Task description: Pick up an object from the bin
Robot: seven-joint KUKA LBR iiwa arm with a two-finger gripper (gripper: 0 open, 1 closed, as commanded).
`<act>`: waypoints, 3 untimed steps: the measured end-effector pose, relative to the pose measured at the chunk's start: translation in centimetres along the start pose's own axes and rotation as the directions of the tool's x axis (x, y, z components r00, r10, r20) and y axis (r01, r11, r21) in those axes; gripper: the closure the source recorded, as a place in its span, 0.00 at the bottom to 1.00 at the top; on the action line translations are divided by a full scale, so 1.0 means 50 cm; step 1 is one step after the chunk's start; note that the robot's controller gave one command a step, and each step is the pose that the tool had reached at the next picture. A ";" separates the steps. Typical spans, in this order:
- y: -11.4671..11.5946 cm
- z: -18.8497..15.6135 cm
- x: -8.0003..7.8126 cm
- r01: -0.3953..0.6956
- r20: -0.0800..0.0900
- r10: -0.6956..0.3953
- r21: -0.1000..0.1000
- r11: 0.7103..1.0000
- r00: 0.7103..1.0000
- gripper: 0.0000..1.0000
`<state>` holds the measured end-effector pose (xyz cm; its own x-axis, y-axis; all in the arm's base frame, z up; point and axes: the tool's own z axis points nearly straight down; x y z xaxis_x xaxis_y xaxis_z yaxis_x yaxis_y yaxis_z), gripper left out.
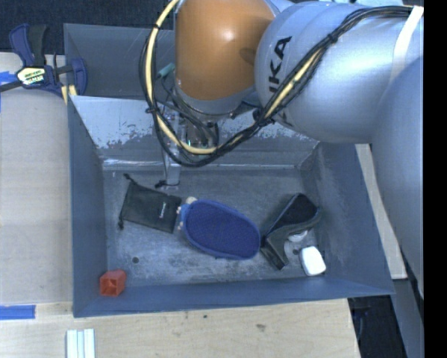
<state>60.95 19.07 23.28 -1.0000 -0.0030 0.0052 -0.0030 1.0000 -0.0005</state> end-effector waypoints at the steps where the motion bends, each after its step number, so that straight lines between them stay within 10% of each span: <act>1: -0.120 0.203 0.014 0.027 0.000 -0.027 0.003 1.000 1.000 0.00; 2: -0.061 0.332 0.119 -0.072 0.001 0.072 0.000 0.997 0.997 0.00; 3: -0.063 0.324 0.111 -0.075 0.010 0.075 -0.003 0.997 0.997 1.00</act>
Offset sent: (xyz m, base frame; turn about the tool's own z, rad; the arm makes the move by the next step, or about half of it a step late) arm -0.0064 -0.0563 -0.0964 -0.0310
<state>55.32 15.88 7.11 -0.9974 0.0724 -0.0049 0.0724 0.9974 0.0020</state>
